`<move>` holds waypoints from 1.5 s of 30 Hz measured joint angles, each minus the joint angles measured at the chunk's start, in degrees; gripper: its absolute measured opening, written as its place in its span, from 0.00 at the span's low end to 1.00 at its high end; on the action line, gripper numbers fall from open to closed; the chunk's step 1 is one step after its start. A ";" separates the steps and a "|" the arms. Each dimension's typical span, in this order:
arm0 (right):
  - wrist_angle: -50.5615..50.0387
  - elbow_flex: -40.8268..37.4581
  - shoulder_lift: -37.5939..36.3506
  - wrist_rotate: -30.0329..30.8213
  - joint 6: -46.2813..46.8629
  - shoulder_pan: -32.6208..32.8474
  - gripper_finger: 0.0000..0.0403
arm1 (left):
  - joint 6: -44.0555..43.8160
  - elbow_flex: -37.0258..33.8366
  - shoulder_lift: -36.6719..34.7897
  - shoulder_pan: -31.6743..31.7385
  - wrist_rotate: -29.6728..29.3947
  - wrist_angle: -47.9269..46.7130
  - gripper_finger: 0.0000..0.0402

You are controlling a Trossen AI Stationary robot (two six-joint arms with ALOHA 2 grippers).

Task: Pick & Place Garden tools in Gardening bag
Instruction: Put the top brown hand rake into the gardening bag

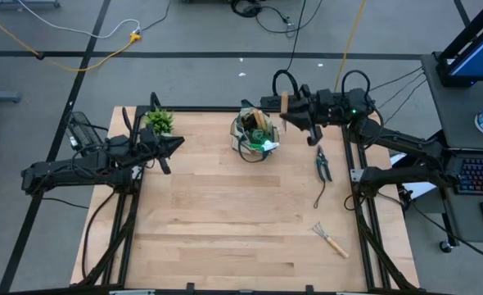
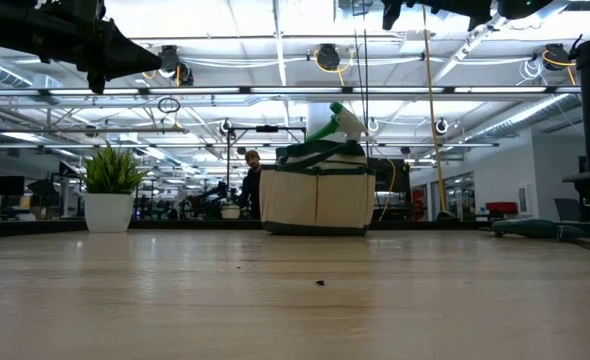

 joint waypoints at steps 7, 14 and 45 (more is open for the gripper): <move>-0.75 0.00 0.00 16.07 -4.32 2.64 0.15 | 0.02 0.00 0.00 0.00 0.00 -0.02 0.10; -4.07 0.00 0.02 38.50 -11.47 7.87 0.15 | 0.03 0.00 -0.01 -0.01 -0.02 -0.02 0.10; -7.23 0.00 -0.01 73.90 -20.34 16.50 0.15 | -1.51 0.00 -0.02 0.00 -0.02 0.24 0.10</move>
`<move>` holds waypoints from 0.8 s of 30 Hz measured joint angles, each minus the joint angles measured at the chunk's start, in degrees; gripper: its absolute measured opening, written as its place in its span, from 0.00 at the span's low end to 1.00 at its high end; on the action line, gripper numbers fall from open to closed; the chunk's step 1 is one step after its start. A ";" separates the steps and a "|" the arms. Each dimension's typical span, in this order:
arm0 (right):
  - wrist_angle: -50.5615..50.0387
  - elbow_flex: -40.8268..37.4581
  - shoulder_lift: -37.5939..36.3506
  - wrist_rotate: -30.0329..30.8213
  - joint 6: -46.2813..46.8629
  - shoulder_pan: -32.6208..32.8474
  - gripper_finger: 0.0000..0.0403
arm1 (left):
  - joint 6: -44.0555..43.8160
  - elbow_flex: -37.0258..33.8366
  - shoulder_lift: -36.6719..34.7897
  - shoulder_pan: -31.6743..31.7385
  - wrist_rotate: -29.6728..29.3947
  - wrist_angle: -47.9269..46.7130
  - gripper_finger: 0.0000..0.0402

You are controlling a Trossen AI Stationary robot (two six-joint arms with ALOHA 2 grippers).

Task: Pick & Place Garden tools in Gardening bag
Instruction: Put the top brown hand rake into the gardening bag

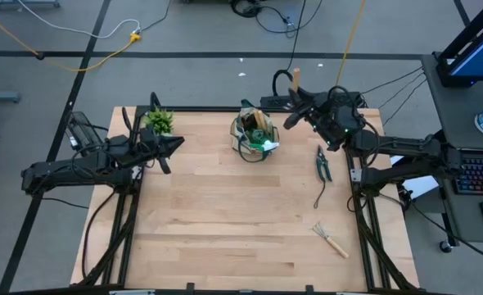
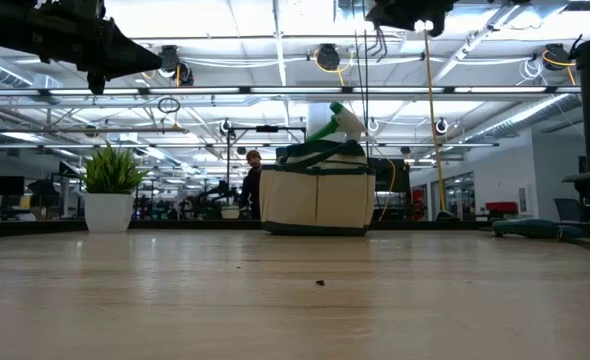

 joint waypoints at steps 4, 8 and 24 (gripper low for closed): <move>-0.22 0.02 1.53 -6.82 3.71 0.02 0.15 | 0.02 0.00 -0.01 0.00 0.00 -0.02 0.10; -0.22 0.02 4.56 -12.48 5.79 -0.53 0.15 | 0.07 0.00 0.02 -0.01 0.00 -0.02 0.10; 2.44 0.04 15.27 -29.02 9.66 -7.85 0.15 | 0.35 0.00 0.02 0.00 0.04 -0.05 0.10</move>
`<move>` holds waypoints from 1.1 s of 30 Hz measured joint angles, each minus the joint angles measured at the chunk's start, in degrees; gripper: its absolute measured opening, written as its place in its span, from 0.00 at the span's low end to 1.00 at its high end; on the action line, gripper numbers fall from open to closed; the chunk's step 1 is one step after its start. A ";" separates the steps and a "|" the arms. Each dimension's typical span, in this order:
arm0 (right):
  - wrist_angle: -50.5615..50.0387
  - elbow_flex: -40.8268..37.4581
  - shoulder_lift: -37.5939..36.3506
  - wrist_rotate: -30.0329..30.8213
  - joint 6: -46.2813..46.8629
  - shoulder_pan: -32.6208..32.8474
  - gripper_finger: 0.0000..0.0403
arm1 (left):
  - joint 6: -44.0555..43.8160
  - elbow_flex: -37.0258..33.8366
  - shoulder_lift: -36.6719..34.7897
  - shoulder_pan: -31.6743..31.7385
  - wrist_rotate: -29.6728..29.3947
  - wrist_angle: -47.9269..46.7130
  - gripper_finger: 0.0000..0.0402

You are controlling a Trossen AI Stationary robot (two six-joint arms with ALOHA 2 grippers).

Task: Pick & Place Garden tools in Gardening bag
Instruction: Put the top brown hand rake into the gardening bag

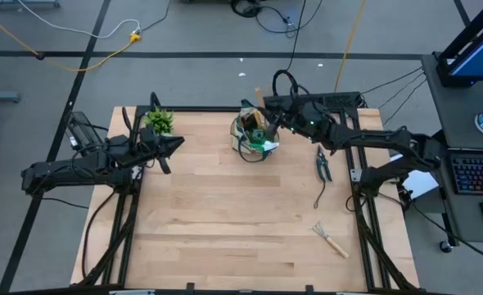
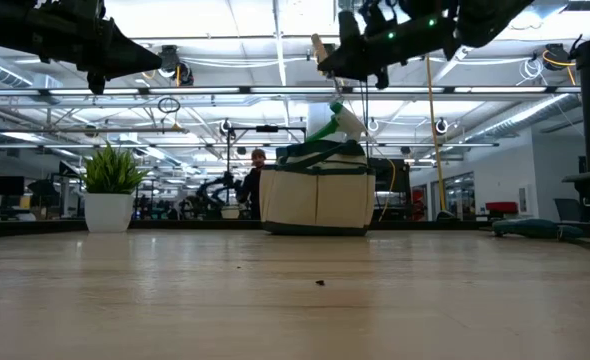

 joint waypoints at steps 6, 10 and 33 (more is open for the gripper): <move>-0.05 0.00 4.44 -4.76 1.43 -1.99 0.15 | -0.02 0.00 0.00 0.01 0.04 -0.02 0.10; -0.03 0.00 6.75 -7.57 3.26 -3.21 0.15 | -0.02 0.00 0.00 0.00 0.04 -0.05 0.10; -8.70 0.00 8.45 -5.48 0.80 -5.44 0.15 | -0.21 0.00 0.00 0.00 0.17 -2.81 0.10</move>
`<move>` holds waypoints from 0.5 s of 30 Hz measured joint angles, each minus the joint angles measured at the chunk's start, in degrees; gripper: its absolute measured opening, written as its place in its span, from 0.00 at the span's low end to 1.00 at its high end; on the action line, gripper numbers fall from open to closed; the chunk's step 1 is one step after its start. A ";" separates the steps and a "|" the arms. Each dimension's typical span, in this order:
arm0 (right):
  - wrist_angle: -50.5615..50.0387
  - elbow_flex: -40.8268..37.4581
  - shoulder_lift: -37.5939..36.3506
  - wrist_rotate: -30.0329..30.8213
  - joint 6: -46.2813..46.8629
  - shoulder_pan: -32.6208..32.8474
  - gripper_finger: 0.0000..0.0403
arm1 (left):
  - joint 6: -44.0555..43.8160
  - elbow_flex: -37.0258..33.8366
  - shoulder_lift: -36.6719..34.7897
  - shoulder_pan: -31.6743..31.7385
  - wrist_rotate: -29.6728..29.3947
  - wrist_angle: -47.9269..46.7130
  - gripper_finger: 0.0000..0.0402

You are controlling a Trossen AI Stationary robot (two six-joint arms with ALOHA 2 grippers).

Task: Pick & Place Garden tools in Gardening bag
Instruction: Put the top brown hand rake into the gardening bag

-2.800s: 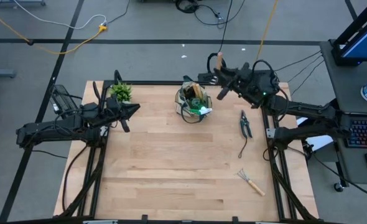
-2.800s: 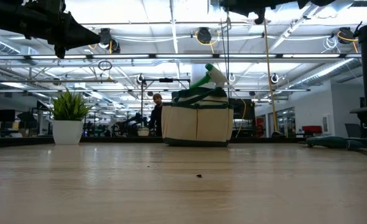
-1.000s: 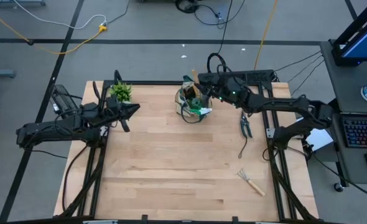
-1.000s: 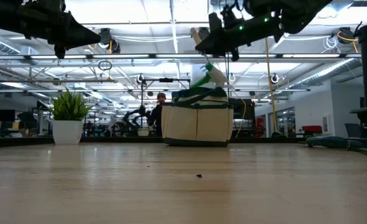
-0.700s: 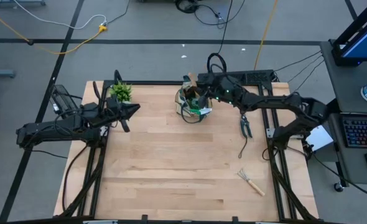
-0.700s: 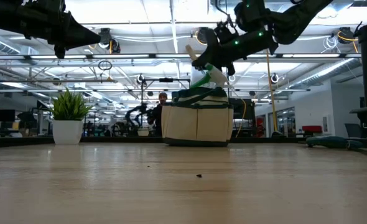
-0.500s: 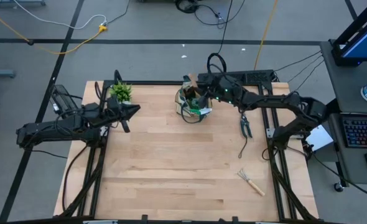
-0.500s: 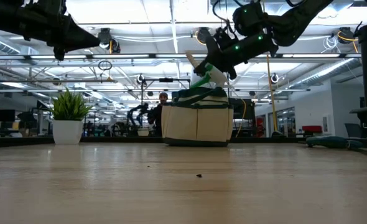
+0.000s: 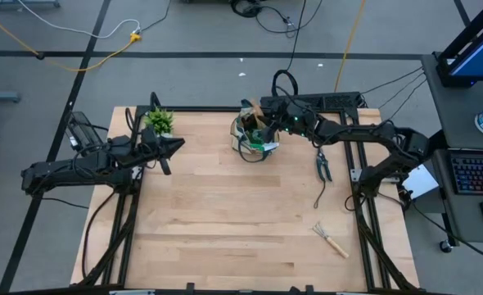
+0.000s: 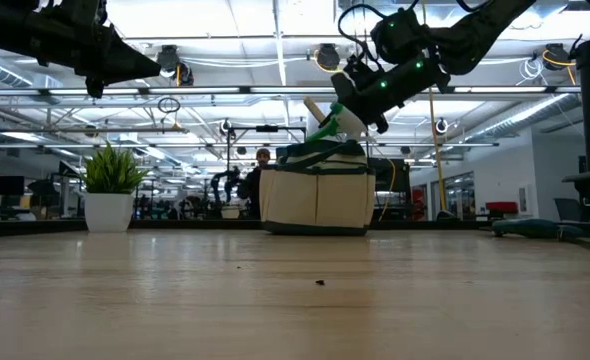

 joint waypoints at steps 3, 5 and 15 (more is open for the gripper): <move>-0.02 0.00 0.00 -0.03 -0.14 0.02 0.15 | 0.04 0.00 0.00 -0.01 0.00 0.00 0.10; -0.02 0.00 0.00 -0.03 -0.56 0.12 0.15 | 0.04 0.00 -0.02 -0.01 0.00 -0.01 0.10; -0.46 -0.01 0.96 0.00 -2.59 0.13 0.15 | -0.03 0.00 0.00 0.00 -0.02 -0.14 0.10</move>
